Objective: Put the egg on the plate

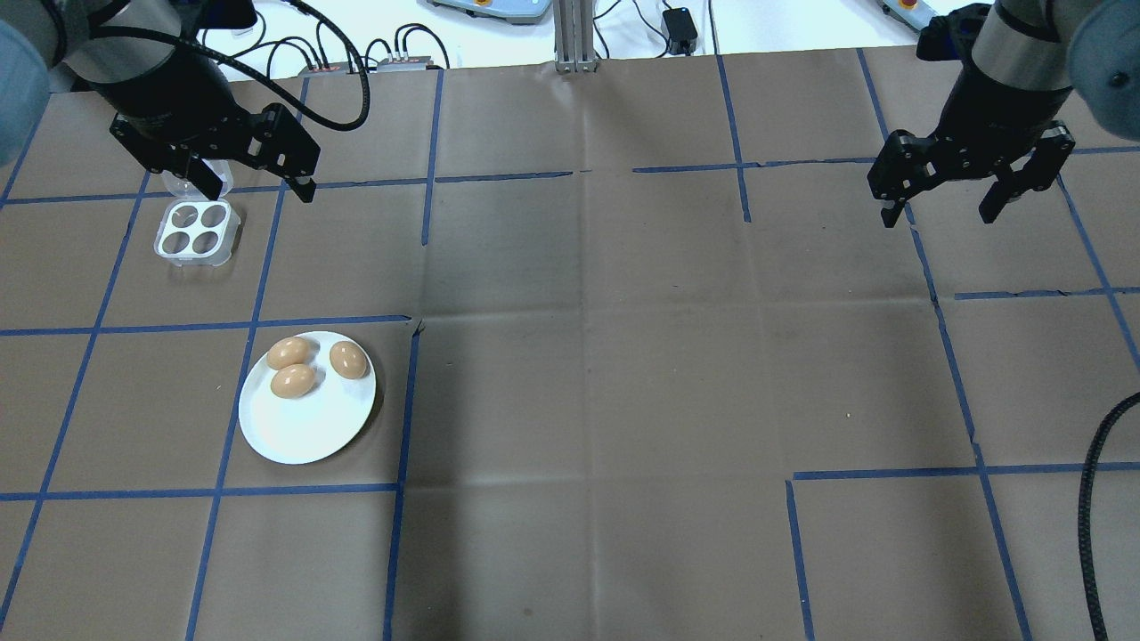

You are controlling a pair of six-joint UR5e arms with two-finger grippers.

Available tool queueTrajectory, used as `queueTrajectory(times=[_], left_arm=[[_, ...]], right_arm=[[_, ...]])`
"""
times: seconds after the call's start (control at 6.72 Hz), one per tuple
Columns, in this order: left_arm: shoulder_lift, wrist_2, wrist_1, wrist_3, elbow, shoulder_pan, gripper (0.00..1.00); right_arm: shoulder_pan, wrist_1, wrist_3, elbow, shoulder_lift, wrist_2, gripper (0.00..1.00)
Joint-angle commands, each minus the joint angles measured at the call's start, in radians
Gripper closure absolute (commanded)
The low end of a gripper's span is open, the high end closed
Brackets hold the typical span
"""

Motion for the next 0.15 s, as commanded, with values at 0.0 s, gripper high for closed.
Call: queueTrajectory(times=[0.0], left_arm=[[0.000, 0.000, 0.000, 0.000, 0.001, 0.002, 0.00]], right_arm=[[0.000, 0.000, 0.000, 0.000, 0.000, 0.000, 0.00]])
